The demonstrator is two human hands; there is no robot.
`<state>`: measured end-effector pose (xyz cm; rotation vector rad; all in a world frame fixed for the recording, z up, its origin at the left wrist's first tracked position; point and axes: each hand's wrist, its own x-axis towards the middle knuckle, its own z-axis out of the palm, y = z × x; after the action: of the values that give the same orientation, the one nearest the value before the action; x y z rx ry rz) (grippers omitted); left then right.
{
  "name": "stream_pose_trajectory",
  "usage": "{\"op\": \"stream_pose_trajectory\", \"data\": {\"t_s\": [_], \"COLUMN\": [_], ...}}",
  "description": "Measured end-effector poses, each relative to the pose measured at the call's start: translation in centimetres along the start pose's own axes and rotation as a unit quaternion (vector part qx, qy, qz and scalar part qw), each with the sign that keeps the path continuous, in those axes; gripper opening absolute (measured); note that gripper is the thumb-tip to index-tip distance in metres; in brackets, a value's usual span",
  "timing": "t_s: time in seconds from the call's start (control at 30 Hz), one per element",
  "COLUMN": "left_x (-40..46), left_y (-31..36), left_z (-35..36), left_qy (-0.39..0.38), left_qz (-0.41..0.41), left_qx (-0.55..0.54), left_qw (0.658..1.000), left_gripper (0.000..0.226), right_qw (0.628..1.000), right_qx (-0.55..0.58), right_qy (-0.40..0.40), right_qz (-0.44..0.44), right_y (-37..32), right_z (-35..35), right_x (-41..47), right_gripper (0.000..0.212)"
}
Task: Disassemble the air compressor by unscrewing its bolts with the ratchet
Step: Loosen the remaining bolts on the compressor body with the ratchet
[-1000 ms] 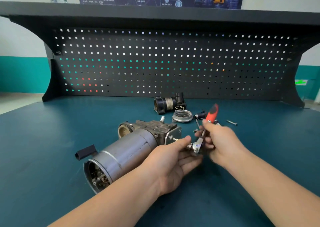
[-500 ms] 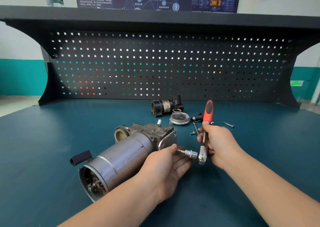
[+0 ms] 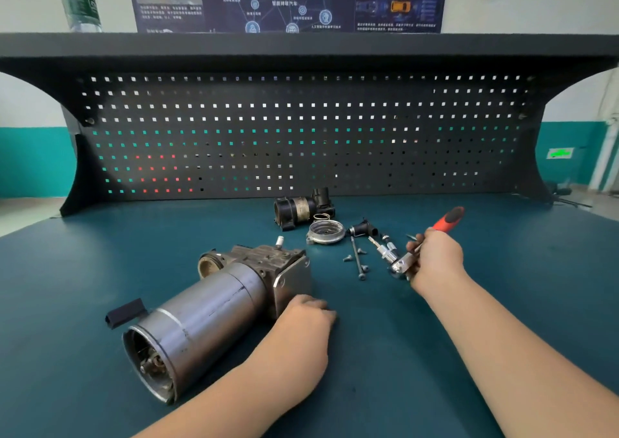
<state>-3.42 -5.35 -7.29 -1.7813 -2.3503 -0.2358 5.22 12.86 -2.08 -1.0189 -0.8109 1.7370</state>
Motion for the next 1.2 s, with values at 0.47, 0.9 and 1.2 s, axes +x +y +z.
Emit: {"op": "stream_pose_trajectory", "data": {"t_s": [0.47, 0.9, 1.2], "left_x": [2.1, 18.3, 19.1], "left_y": [1.9, 2.7, 1.4], "left_z": [-3.0, -3.2, -3.1], "left_qy": [-0.123, -0.020, 0.025], "left_qz": [-0.006, -0.163, -0.173], "left_qx": [0.259, -0.112, -0.092], "left_qw": [0.958, 0.980, 0.980], "left_gripper": [0.028, 0.026, 0.029], "right_qw": [0.999, 0.953, 0.919], "right_qx": [-0.020, -0.302, -0.384], "right_qy": [0.009, 0.013, -0.027], "right_qz": [0.048, -0.021, -0.090], "right_y": [0.3, -0.8, -0.1], "right_z": [-0.4, -2.4, -2.7], "right_x": [1.7, 6.1, 6.2], "right_gripper": [0.024, 0.041, 0.050]}}
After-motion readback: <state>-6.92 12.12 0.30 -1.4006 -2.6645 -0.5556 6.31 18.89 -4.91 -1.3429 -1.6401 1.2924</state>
